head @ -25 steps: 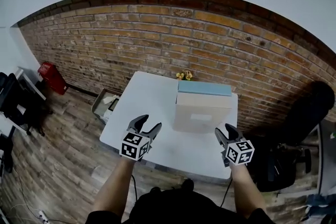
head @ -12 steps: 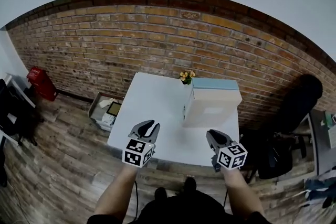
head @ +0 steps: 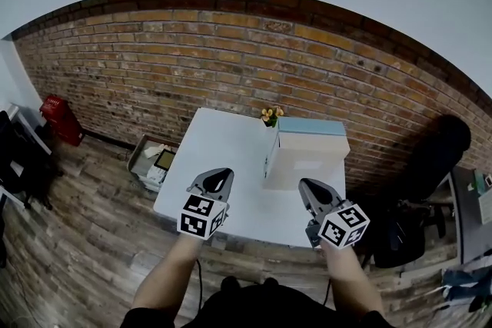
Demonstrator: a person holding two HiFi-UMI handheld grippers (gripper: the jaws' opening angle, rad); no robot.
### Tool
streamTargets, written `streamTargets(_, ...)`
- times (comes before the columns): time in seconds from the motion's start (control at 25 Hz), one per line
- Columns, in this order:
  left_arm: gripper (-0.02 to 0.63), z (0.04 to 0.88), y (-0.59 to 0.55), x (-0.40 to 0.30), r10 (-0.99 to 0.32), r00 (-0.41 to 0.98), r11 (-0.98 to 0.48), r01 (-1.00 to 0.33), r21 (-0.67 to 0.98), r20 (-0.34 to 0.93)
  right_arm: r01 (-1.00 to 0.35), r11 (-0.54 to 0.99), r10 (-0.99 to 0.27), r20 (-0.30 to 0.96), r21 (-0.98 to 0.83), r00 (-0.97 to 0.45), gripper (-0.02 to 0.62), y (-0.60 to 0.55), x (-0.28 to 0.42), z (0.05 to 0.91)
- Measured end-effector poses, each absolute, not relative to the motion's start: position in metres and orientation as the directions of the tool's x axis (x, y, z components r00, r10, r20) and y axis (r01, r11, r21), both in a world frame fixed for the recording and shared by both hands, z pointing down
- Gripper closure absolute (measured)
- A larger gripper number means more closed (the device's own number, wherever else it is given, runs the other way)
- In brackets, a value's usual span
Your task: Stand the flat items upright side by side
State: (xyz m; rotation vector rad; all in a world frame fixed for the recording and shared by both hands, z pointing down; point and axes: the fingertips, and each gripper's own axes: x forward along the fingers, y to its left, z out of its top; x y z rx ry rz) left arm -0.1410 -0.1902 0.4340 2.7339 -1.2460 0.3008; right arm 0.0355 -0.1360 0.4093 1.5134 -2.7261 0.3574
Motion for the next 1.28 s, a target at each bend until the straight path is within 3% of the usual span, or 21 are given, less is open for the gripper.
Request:
streamTargets(0.48,0.589,0.369,-0.205,-0.116,-0.796,0.59,-0.592,-0.805,0.028,0.132,-0.813,0.582,-0.813,-0.024,0.01,-0.582,0.578,-0.155,0.066,0.318)
streamTargets(1.28,0.589,0.399,-0.199,-0.102,-0.828,0.532,-0.534,-0.844,0.042,0.176,-0.809,0.58,-0.811,0.027,-0.098,-0.585,0.578,-0.151,0.103,0.374)
